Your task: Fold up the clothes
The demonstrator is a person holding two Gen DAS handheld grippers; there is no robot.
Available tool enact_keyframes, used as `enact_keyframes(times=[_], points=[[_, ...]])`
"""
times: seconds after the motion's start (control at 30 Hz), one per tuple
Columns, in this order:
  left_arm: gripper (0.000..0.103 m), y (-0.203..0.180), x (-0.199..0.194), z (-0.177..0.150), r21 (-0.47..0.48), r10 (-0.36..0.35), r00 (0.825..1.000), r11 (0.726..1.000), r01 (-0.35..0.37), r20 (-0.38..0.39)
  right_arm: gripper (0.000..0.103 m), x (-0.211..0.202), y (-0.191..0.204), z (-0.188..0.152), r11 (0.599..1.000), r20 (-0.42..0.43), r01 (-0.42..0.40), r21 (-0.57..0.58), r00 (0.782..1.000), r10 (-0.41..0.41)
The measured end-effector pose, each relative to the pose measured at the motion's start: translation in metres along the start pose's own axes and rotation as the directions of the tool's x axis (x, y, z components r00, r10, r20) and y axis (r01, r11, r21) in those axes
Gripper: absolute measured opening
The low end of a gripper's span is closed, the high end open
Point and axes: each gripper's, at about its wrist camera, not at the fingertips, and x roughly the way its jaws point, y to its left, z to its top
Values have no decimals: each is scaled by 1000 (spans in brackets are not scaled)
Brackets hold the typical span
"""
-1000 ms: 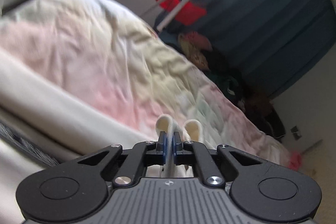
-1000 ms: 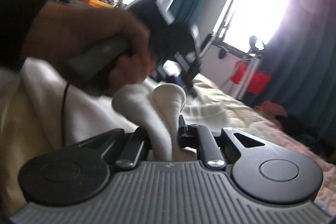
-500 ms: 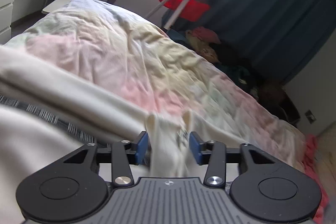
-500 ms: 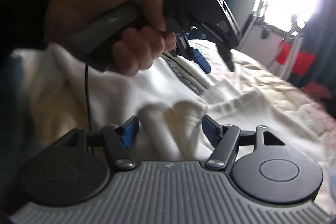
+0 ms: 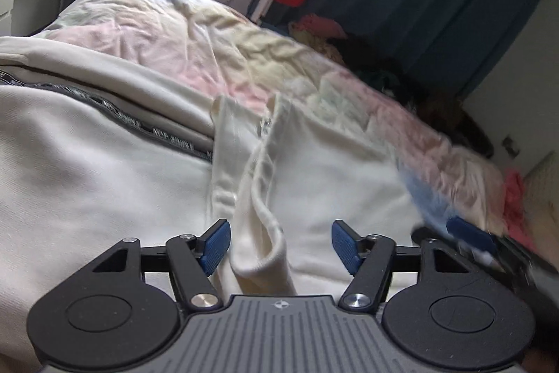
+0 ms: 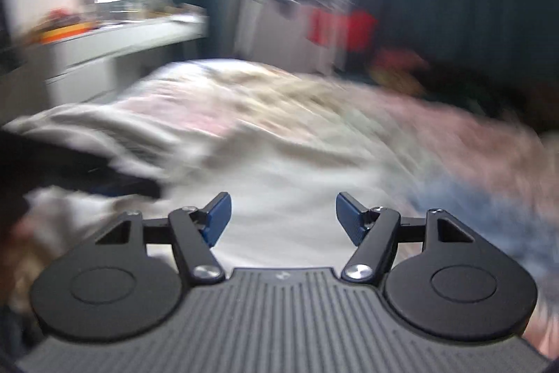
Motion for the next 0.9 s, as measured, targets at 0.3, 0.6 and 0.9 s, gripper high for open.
enact_keyframes(times=[0.3, 0.6, 0.9], points=[[13, -4, 1, -3, 2, 114, 993, 993, -114, -29, 68, 28, -25, -12, 981, -92, 172, 88, 982, -164], [19, -11, -11, -19, -68, 138, 981, 987, -148, -133, 68, 29, -36, -13, 972, -99, 207, 113, 975, -197], [82, -6, 9, 36, -99, 73, 994, 992, -80, -77, 68, 25, -47, -7, 968, -107, 166, 189, 983, -148]])
